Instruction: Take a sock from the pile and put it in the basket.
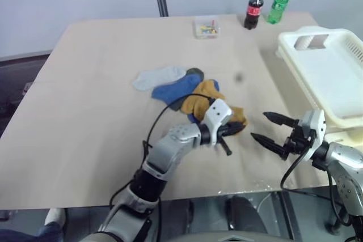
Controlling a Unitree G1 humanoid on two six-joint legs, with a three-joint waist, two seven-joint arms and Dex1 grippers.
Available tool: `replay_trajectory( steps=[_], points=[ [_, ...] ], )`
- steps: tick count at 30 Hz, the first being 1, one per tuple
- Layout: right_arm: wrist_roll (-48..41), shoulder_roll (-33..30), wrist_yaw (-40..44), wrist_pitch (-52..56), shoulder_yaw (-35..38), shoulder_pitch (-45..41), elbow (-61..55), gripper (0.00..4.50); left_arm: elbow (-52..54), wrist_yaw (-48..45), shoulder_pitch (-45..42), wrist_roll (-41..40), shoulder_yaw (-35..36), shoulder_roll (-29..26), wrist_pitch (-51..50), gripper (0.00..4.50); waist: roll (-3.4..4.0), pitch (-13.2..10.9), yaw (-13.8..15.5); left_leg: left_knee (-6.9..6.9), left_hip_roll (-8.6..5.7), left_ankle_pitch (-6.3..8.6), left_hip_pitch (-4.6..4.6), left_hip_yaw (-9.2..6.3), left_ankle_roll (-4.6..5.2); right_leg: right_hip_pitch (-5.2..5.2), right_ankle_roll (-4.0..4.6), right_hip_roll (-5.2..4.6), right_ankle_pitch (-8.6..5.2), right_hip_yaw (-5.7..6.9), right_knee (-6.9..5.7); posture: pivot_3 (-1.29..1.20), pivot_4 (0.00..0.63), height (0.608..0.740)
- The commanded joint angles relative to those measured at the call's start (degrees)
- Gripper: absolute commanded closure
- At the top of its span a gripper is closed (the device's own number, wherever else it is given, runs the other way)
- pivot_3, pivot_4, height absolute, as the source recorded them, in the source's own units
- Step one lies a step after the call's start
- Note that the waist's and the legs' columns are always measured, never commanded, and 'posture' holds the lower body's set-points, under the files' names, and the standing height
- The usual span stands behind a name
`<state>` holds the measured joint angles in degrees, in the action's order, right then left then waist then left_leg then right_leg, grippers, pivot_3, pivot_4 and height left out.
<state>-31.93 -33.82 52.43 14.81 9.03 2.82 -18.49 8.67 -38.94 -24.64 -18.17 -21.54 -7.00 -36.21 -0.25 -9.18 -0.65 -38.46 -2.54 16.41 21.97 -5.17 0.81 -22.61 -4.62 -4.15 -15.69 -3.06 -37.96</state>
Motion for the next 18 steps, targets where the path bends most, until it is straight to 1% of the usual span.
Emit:
replay_trajectory(
  steps=[1,3,5,6,8,12,18],
  points=[
    [-0.2,-0.24,-0.82,-0.4,1.08,-0.31,-1.89,0.24,5.69,-6.08,0.5,-9.15,3.99,0.41,-1.22,4.22,0.0,0.0,-0.1,0.0,0.01,0.0,0.0,0.01,0.0,-0.01,0.0,0.0,0.0,0.0,0.0,0.0,0.15,0.74],
    [-0.19,-0.15,-1.26,-0.08,0.81,-0.79,-1.65,0.24,8.12,-6.04,1.02,-10.53,5.41,-1.52,-2.78,3.64,0.04,0.02,-0.28,0.01,0.05,0.0,-0.05,0.02,-0.01,0.0,0.0,0.04,0.0,-0.02,-0.02,0.0,0.15,0.74],
    [-0.08,0.05,-1.48,0.19,0.48,-1.31,-1.29,0.24,11.99,-7.78,2.12,-14.32,7.07,-5.48,-7.24,2.73,0.04,0.03,-0.22,0.0,0.11,0.0,-0.06,0.02,-0.01,0.02,0.0,0.09,0.0,-0.02,-0.04,0.0,0.15,0.74],
    [0.3,0.09,-1.85,0.31,0.32,-1.59,-0.95,0.24,13.7,-8.04,2.77,-15.06,7.82,-7.6,-8.53,2.35,0.04,0.03,-0.17,0.0,0.11,0.0,-0.06,0.02,0.0,0.02,0.0,0.08,0.0,-0.02,-0.04,0.0,0.15,0.74],
    [0.52,0.31,-2.15,0.4,0.06,-2.21,-0.25,0.24,15.14,-6.77,3.74,-13.62,9.11,-10.52,-7.5,1.43,0.05,0.03,-0.17,0.0,0.1,0.0,-0.05,0.03,-0.01,0.01,0.0,0.07,0.0,-0.04,-0.03,0.0,0.15,0.74],
    [0.48,-0.34,-2.2,3.25,-1.11,-3.43,0.67,0.24,15.82,-3.99,5.64,-12.8,12.92,-14.18,-6.48,1.43,0.05,0.03,-0.03,-0.01,0.08,0.0,-0.07,0.02,-0.01,0.03,0.0,0.06,0.0,-0.02,-0.03,0.0,0.15,0.74],
    [5.89,-4.34,-5.69,10.57,-4.12,-4.24,2.46,0.24,20.98,-4.97,9.99,-19.13,21.3,-17.69,-6.2,1.43,0.04,0.02,0.01,0.0,0.07,0.0,-0.02,0.01,-0.01,0.0,0.0,0.03,0.0,-0.02,0.01,0.0,0.15,0.74]
  ],
)
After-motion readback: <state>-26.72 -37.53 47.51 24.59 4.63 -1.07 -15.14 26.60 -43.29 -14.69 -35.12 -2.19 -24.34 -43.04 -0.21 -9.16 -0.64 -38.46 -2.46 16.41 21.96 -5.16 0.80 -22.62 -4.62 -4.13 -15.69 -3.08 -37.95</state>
